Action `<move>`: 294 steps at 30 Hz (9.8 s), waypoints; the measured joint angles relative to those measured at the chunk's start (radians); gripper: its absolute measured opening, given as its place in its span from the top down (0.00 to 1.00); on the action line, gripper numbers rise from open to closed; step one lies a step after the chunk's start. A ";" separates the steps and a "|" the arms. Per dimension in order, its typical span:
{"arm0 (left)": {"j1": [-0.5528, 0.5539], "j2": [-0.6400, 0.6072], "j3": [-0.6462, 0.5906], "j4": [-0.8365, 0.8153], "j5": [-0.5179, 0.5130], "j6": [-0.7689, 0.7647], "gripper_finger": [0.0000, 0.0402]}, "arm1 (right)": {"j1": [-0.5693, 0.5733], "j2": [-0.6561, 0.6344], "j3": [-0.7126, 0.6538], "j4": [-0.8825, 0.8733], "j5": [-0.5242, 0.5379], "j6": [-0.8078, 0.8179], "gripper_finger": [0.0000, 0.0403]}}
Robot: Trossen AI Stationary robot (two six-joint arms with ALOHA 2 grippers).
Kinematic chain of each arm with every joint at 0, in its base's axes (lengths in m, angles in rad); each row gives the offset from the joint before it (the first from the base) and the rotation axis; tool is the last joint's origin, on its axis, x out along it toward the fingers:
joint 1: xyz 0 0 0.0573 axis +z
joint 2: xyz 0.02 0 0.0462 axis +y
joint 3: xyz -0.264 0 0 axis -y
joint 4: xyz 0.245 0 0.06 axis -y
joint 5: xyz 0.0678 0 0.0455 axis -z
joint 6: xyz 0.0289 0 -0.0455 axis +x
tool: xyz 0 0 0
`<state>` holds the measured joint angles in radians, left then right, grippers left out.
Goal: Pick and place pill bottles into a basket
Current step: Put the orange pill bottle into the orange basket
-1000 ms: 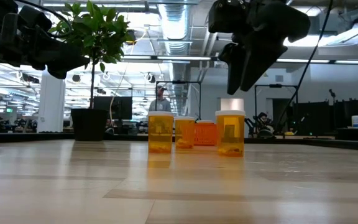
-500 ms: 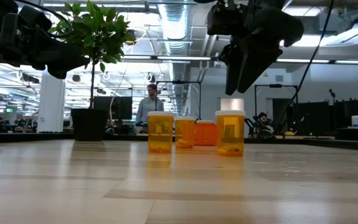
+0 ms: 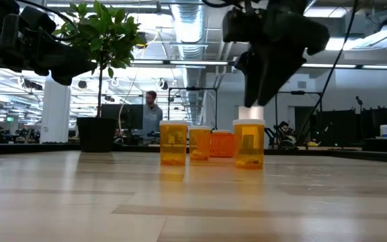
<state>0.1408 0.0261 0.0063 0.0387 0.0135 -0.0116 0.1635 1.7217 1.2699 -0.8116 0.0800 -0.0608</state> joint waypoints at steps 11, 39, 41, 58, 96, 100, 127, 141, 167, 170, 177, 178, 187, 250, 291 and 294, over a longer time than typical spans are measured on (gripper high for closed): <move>0.000 0.001 0.000 -0.001 -0.003 0.000 0.48 | 0.014 0.073 -0.001 0.028 0.000 -0.025 0.38; 0.000 0.013 0.000 -0.003 -0.014 0.000 0.48 | -0.063 0.098 0.025 0.084 -0.003 0.035 0.38; 0.000 0.013 0.000 -0.003 -0.014 0.000 0.48 | -0.076 0.098 0.025 0.095 -0.012 0.035 0.38; 0.000 0.013 0.000 -0.003 -0.020 0.000 0.48 | -0.094 0.268 0.025 0.132 -0.049 0.035 0.38; 0.000 0.013 0.000 -0.003 -0.021 0.000 0.48 | -0.101 0.212 0.134 -0.085 0.006 0.011 0.61; 0.000 0.013 0.000 -0.003 -0.021 0.000 0.48 | -0.108 0.212 0.204 -0.185 0.059 -0.014 0.61; 0.000 0.013 0.000 -0.003 -0.021 0.000 0.48 | -0.376 0.212 0.498 -0.387 0.476 -0.447 0.59; 0.000 0.013 0.000 -0.003 -0.021 0.000 0.48 | -0.474 0.233 0.497 -0.262 0.577 -0.674 0.58; 0.000 0.013 0.000 -0.003 -0.026 0.000 0.48 | -0.477 0.479 0.494 -0.126 0.894 -1.066 0.58; 0.000 0.013 0.000 -0.003 -0.026 0.000 0.48 | -0.460 0.480 0.498 -0.119 0.896 -1.069 0.58; 0.000 0.013 0.000 -0.003 -0.026 0.000 0.48 | -0.443 0.490 0.496 -0.149 0.899 -1.073 0.58; 0.000 0.013 0.000 -0.003 -0.026 0.000 0.48 | -0.443 0.491 0.496 -0.169 0.901 -1.073 0.58; 0.000 0.013 0.000 -0.003 -0.026 0.000 0.48 | -0.438 0.491 0.496 -0.236 0.917 -1.073 0.58; 0.000 0.013 0.000 -0.003 -0.025 0.000 0.48 | -0.441 0.527 0.496 -0.220 0.864 -1.144 0.50; 0.000 0.012 0.000 -0.004 -0.025 0.000 0.48 | -0.453 0.527 0.496 -0.219 0.866 -1.143 0.49; 0.000 0.012 0.000 -0.004 -0.025 0.000 0.48 | -0.460 0.526 0.495 -0.217 0.886 -1.143 0.49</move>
<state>0.1410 0.0383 0.0065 0.0349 -0.0114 -0.0116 -0.2966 2.2478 1.7653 -1.0289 0.9658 -1.2034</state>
